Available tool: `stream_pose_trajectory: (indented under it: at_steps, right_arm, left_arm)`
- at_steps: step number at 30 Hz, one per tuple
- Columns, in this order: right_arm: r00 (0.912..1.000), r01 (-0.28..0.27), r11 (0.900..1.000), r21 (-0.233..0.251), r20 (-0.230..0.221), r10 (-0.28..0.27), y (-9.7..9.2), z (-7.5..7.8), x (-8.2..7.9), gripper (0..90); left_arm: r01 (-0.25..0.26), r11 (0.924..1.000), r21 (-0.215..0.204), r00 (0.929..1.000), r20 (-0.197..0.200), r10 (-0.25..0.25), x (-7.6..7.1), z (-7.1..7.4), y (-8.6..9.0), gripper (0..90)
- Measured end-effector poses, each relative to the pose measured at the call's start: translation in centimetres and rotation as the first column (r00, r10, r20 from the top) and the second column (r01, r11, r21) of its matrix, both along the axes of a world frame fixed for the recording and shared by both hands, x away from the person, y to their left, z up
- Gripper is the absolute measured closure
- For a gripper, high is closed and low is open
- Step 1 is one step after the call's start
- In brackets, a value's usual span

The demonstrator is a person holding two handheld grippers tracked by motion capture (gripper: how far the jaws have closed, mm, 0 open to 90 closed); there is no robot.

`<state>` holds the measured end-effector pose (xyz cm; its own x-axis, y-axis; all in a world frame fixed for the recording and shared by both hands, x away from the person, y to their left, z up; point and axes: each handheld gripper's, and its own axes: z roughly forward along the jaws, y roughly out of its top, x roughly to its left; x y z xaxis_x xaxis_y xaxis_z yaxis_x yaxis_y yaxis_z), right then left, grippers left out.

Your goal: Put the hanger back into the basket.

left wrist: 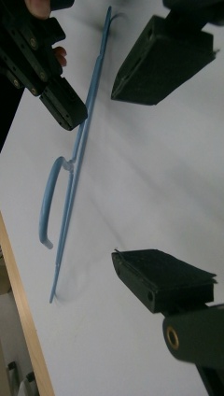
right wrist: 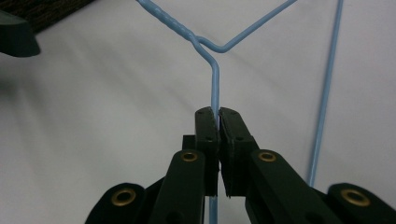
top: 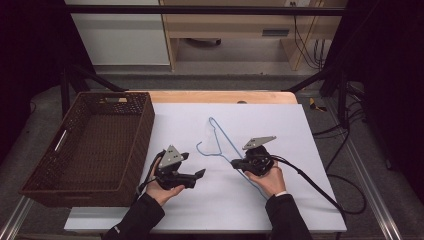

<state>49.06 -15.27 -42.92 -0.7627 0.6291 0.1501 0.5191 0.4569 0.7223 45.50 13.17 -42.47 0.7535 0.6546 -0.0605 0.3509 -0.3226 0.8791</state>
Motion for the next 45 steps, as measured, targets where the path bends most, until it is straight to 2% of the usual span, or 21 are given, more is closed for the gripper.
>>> stream_pose_trajectory:
  at_steps: [3,8,12,14,19,29,35,40,45]
  right_arm:
    - [1.0,0.003,1.0,0.001,0.001,-0.003,0.0,0.0,0.0,87.6]
    - [0.9999,0.011,0.9999,0.003,-0.005,-0.011,0.0,0.1,-0.1,87.6]
    - [1.0,0.008,1.0,0.004,-0.005,-0.008,0.0,0.1,-0.1,87.6]
    - [1.0,0.003,1.0,0.003,-0.002,-0.003,0.0,0.1,-0.1,87.6]
    - [1.0,0.001,1.0,0.005,0.003,-0.001,-0.1,0.2,-0.1,87.6]
    - [0.9999,-0.006,1.0,0.003,-0.01,0.006,0.0,0.1,-0.1,87.5]
    - [0.9999,-0.005,1.0,0.002,-0.011,0.005,0.0,0.0,-0.2,87.5]
    - [0.9998,-0.011,0.9999,-0.002,-0.014,0.011,0.0,0.0,-0.2,87.4]
    - [0.9998,-0.01,0.9999,-0.001,-0.015,0.01,0.0,0.0,-0.3,87.2]
  left_arm:
    - [0.008,0.9998,-0.021,0.9999,0.008,-0.008,0.6,-0.4,-0.9,23.4]
    - [0.016,0.9998,-0.011,0.9997,0.016,-0.016,1.4,-0.8,-1.9,28.4]
    - [0.028,0.9991,-0.031,0.9996,0.01,-0.028,1.9,-0.8,-2.5,36.3]
    - [0.035,0.9989,-0.031,0.9992,0.019,-0.034,2.1,-0.9,-2.8,39.7]
    - [0.046,0.9985,-0.028,0.9989,0.011,-0.046,2.6,-1.2,-3.7,49.9]
    - [0.061,0.9967,-0.055,0.9981,0.013,-0.06,3.0,-1.6,-4.2,68.0]
    - [0.064,0.9968,-0.048,0.9978,0.022,-0.063,3.0,-1.5,-4.5,77.9]
    - [0.056,0.9975,-0.042,0.9982,0.024,-0.055,3.0,-1.5,-4.4,83.7]
    - [0.057,0.9975,-0.042,0.9982,0.021,-0.056,2.9,-1.5,-4.4,84.1]
